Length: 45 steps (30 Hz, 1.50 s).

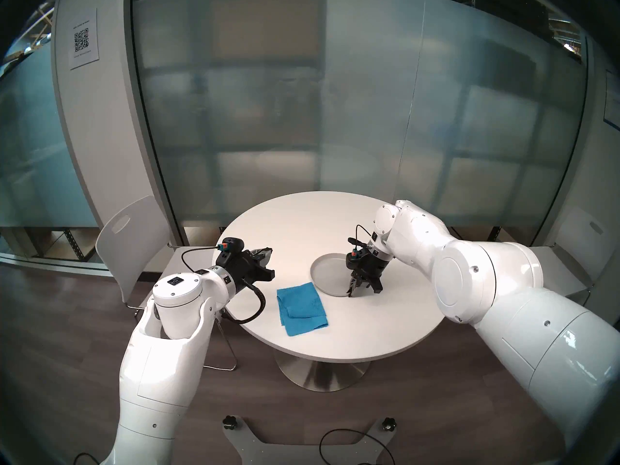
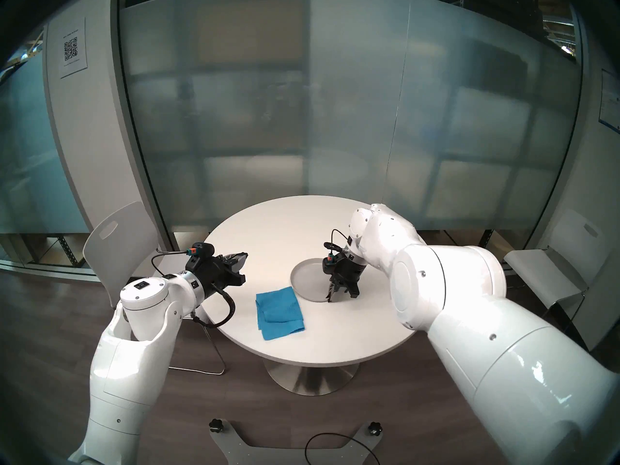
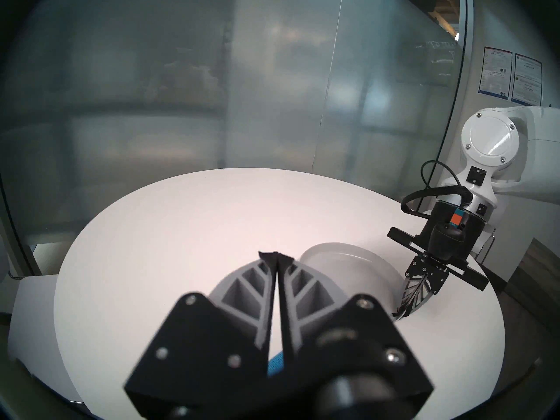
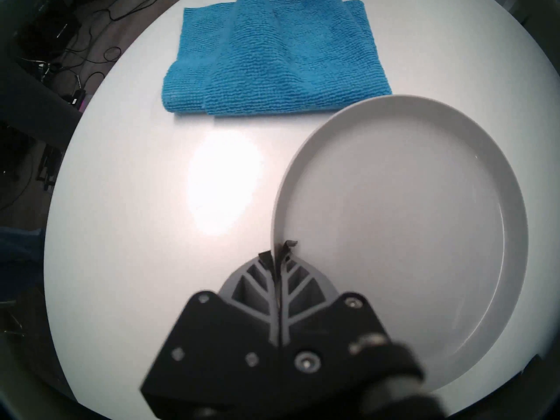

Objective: Fold the napkin in half twice and place it beside the plate

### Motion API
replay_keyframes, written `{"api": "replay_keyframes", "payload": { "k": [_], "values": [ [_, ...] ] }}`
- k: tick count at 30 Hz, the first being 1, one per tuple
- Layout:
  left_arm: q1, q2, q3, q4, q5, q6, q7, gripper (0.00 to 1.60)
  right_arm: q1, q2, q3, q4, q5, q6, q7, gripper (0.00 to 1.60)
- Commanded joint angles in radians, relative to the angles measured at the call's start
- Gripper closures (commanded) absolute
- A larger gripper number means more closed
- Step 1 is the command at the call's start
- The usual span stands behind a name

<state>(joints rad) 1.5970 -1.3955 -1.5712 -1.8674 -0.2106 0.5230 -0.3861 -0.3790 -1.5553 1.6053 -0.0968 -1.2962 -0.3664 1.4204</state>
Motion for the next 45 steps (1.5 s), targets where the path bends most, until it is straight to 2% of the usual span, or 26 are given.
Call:
{"api": "replay_keyframes", "payload": {
  "k": [1, 10, 40, 41, 42, 45],
  "values": [
    [-0.005, -0.003, 0.001, -0.034, 0.001, 0.000, 0.004, 1.13, 0.011, 0.024, 0.011, -0.003, 0.014, -0.045, 0.063, 1.60],
    [-0.005, -0.001, 0.006, -0.034, -0.001, -0.001, 0.002, 1.12, 0.006, 0.038, 0.021, -0.003, 0.021, -0.089, 0.063, 1.60],
    [-0.035, -0.003, 0.023, 0.003, -0.002, -0.007, 0.002, 1.12, 0.008, 0.069, 0.014, -0.003, 0.033, -0.150, 0.032, 1.60],
    [-0.036, -0.003, 0.022, 0.004, -0.002, -0.006, 0.002, 1.12, 0.007, 0.068, 0.009, -0.003, 0.029, -0.154, 0.003, 1.60],
    [-0.036, -0.003, 0.022, 0.004, -0.002, -0.006, 0.003, 1.12, 0.009, 0.068, 0.012, -0.003, 0.033, -0.156, 0.025, 1.60],
    [-0.036, -0.003, 0.022, 0.004, -0.002, -0.006, 0.003, 1.12, 0.008, 0.070, 0.015, -0.003, 0.037, -0.161, 0.014, 1.60]
  ]
}}
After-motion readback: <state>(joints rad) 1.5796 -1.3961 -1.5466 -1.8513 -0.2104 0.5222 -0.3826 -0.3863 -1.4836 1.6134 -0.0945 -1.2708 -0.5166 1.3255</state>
